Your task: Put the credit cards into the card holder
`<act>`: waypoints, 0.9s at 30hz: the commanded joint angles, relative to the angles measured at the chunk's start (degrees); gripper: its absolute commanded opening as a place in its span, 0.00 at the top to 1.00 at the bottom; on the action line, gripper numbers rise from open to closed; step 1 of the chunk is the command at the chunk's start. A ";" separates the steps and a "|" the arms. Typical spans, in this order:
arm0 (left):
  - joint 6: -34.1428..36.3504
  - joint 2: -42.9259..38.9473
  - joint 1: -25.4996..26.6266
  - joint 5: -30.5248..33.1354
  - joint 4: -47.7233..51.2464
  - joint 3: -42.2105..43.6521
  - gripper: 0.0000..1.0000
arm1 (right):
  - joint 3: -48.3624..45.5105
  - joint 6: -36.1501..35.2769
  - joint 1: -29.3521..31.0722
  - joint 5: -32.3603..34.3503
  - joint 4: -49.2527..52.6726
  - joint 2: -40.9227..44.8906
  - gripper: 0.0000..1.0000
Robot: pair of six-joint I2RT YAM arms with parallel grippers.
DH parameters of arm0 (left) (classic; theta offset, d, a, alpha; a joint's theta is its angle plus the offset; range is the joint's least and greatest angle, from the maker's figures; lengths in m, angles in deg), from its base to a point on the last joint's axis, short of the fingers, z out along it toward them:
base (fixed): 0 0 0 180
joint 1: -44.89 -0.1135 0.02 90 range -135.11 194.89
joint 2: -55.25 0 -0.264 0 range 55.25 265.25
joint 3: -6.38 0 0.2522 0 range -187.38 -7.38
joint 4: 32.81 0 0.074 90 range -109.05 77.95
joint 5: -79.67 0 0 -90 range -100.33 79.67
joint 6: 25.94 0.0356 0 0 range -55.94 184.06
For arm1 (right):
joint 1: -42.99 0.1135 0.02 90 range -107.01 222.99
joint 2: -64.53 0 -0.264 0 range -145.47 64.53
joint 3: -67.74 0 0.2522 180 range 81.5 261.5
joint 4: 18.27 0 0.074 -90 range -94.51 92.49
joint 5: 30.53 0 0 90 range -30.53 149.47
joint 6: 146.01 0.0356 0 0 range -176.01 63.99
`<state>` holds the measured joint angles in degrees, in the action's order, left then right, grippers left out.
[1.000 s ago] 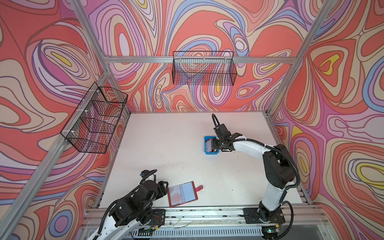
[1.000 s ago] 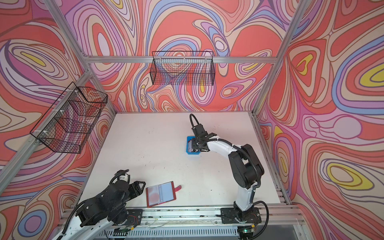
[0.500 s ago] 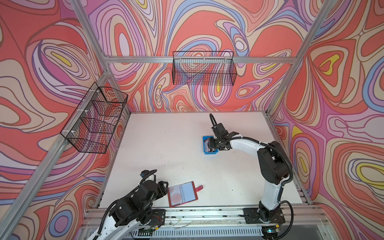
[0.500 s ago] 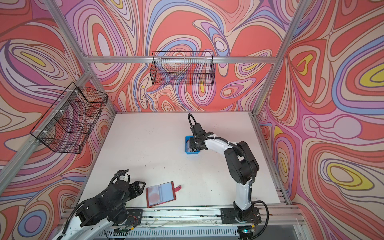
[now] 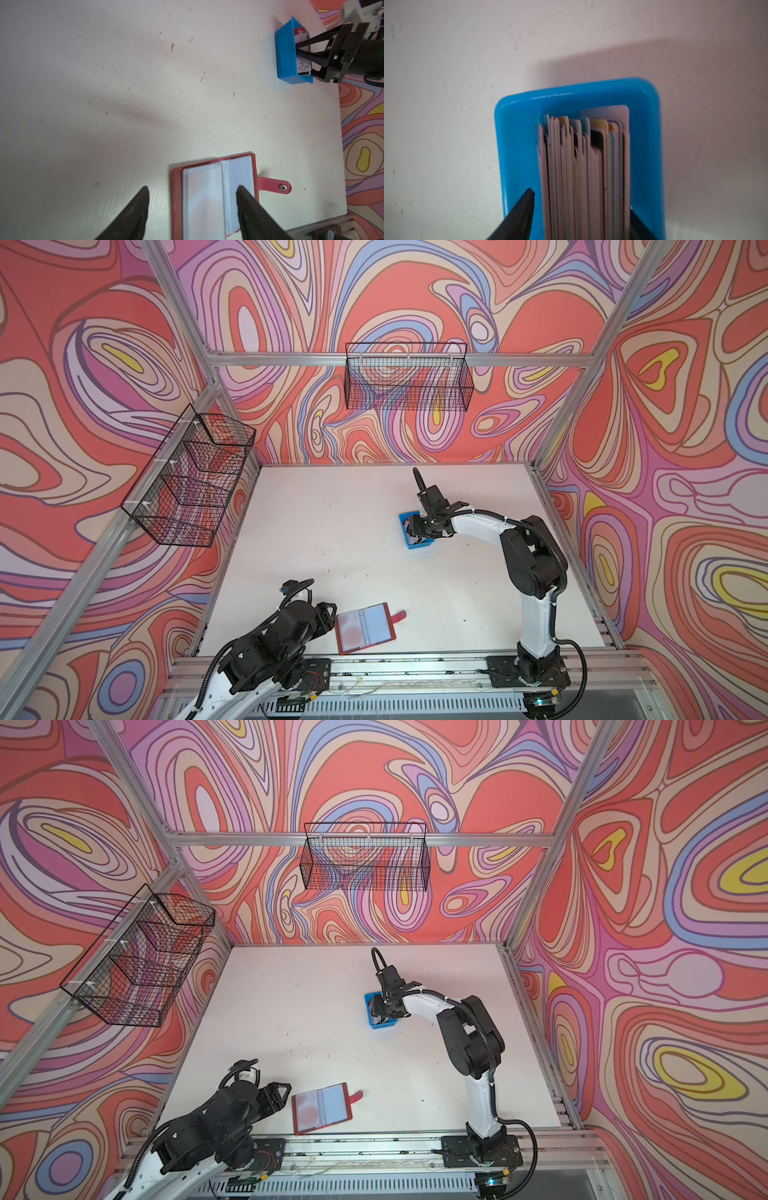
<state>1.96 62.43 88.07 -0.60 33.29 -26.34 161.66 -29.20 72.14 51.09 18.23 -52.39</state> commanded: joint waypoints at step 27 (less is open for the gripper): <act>0.50 -0.65 0.24 1.49 2.74 0.81 0.32 | -3.15 0.95 -2.11 -11.02 -7.28 3.07 0.39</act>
<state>1.96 62.38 88.07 -0.60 33.27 -26.34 159.69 -27.85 70.37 38.81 11.47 -52.33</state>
